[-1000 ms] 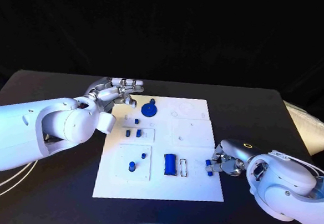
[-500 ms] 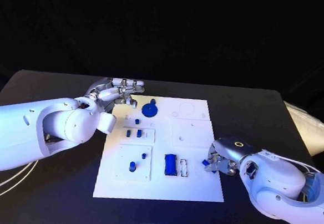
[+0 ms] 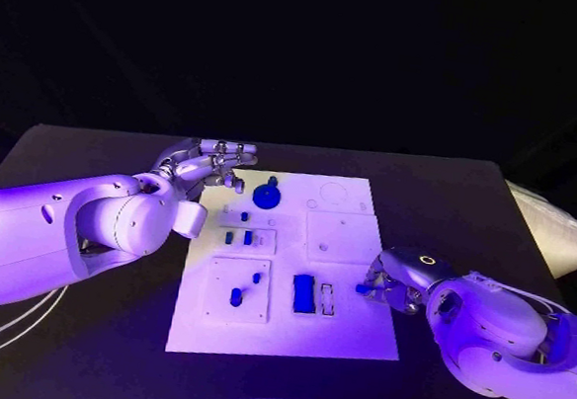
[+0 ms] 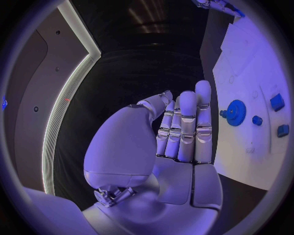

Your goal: Assemble the parts on the task board

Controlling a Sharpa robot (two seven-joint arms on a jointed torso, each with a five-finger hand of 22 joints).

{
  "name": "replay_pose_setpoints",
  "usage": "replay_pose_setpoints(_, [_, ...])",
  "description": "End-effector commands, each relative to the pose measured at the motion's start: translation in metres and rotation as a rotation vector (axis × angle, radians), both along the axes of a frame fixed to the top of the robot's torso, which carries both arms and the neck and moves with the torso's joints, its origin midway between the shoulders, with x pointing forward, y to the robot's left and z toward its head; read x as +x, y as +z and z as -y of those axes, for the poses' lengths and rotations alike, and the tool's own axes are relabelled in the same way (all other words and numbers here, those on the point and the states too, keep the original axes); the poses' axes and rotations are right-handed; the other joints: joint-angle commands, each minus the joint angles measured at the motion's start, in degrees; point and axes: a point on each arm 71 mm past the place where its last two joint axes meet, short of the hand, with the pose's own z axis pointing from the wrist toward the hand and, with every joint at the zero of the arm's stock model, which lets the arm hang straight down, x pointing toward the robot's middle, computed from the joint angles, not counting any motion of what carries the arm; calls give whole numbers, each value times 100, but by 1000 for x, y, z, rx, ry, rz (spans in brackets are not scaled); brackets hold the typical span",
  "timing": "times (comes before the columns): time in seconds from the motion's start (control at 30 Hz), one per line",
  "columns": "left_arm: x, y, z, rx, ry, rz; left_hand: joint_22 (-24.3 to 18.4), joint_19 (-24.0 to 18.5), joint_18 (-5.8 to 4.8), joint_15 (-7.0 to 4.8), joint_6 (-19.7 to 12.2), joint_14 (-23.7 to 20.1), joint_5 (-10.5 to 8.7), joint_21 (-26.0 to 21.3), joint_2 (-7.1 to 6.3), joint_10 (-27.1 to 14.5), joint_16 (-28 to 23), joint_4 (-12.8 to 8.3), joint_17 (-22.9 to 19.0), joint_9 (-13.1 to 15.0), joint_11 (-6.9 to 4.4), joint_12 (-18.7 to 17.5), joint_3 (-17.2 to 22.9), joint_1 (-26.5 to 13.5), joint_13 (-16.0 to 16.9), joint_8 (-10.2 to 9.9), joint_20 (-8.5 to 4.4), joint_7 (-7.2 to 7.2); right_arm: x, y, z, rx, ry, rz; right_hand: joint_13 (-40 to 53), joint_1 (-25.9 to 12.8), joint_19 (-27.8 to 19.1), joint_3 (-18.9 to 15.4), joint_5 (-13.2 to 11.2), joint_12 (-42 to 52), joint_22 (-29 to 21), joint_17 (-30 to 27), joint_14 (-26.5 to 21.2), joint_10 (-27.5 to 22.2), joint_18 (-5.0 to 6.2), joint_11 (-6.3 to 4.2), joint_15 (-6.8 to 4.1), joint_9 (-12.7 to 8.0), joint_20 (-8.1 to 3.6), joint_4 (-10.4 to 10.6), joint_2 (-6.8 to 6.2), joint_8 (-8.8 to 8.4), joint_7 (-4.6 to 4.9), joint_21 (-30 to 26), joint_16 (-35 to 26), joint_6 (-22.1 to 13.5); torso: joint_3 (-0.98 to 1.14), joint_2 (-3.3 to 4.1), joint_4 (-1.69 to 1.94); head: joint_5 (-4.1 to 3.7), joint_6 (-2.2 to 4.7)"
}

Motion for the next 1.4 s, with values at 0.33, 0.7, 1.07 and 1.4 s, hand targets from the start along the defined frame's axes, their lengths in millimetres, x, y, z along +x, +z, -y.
replay_pose_setpoints(0.33, [-1, 1, 3, -9, -22, 7, -8, -29, 104, 9, -26, -34, 19, -26, 38, -44, -7, -7, -11, 2, -5, 26, -44, 25, -7, 32, 8, 0, -8, 0, -5, 316, -163, -113, 54, -831, 47, 2217, 384, 30, 39, 17, 320, 73, -77, -14, 3, 60, 27, 93, -909, -30, -1, 41, -1, 105, -2, 2, 7, 2, -13])
replay_pose_setpoints(0.7, [-1, 1, 3, -9, -23, 6, -10, -31, 105, 7, -28, -40, 22, -29, 44, -54, -5, -25, -16, 3, -6, 36, -41, 44, -7, 39, 7, -2, -9, -4, -15, 379, -204, -204, 112, -1282, 68, 2423, 640, 108, 70, 54, 329, 132, -80, -9, 7, 107, 29, 222, -1150, -4, -3, 54, 19, 146, -6, -1, 3, 21, -31])
replay_pose_setpoints(1.07, [-2, 1, 4, -9, -26, 5, -10, -31, 106, 6, -29, -42, 23, -29, 46, -59, -4, -33, -19, 3, -6, 41, -39, 53, -7, 42, 7, -3, -7, -12, -25, 348, -201, -259, 364, -1779, 124, 2036, 1266, 431, 163, 235, 360, 313, -98, -91, -58, 210, -24, 458, -1238, 129, -112, 95, 127, 403, 1, 1, 2, 32, -34])
replay_pose_setpoints(1.4, [-2, 1, 4, -10, -28, 4, -10, -31, 106, 6, -29, -42, 23, -29, 46, -59, -4, -33, -19, 3, -6, 41, -39, 53, -7, 42, 7, -3, -5, -14, -32, 332, -189, -256, 403, -1925, 126, 1784, 1373, 443, 167, 234, 356, 341, -99, -108, -76, 244, -45, 569, -1211, 151, -133, 95, 125, 451, 0, 3, 2, 35, -37])
